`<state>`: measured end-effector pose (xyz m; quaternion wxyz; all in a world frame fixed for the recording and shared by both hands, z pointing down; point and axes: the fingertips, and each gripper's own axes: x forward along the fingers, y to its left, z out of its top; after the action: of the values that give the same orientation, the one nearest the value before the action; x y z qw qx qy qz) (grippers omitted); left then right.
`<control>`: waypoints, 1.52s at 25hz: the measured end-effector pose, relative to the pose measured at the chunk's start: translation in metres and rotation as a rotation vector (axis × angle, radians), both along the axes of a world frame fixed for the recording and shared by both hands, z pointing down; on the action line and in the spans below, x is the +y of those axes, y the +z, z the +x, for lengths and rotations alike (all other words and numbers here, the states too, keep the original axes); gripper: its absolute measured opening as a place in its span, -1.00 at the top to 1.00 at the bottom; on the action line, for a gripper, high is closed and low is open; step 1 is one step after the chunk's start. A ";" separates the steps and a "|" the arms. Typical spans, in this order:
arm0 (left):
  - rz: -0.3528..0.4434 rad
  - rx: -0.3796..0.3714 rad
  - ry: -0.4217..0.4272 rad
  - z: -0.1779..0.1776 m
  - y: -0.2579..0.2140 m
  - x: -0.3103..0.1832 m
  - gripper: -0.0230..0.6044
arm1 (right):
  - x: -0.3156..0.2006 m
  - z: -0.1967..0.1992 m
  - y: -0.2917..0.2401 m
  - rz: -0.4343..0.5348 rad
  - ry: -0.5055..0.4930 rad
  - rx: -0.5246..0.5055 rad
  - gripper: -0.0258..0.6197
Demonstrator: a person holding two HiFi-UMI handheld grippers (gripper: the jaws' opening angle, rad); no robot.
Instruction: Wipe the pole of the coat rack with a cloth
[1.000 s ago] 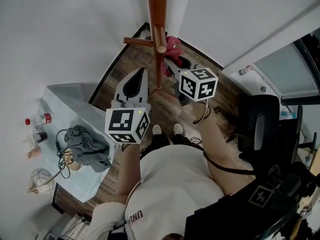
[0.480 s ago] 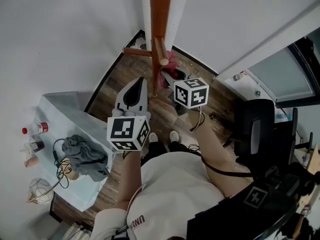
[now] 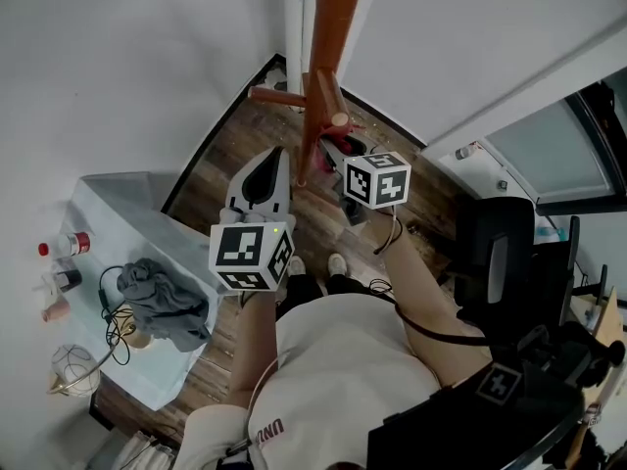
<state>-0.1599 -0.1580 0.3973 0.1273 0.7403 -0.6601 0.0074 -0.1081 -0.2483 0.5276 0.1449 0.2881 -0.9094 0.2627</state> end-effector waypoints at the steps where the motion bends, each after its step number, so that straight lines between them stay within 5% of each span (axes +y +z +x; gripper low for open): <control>1: -0.001 0.000 0.000 0.000 0.000 0.000 0.90 | 0.000 0.000 0.001 -0.001 0.000 0.002 0.64; 8: -0.002 -0.002 -0.007 -0.003 0.000 -0.002 0.90 | 0.000 0.005 -0.004 0.028 -0.012 0.030 0.64; 31: 0.043 -0.021 0.002 0.005 -0.018 0.002 0.90 | 0.013 0.074 -0.201 0.538 0.191 -0.140 0.64; 38: 0.048 -0.025 -0.008 0.002 -0.021 0.006 0.90 | 0.018 0.076 -0.209 0.551 0.203 -0.161 0.65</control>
<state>-0.1581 -0.1521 0.3764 0.1013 0.7402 -0.6647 0.0003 -0.0326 -0.2307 0.3190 -0.0382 0.3842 -0.9215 0.0413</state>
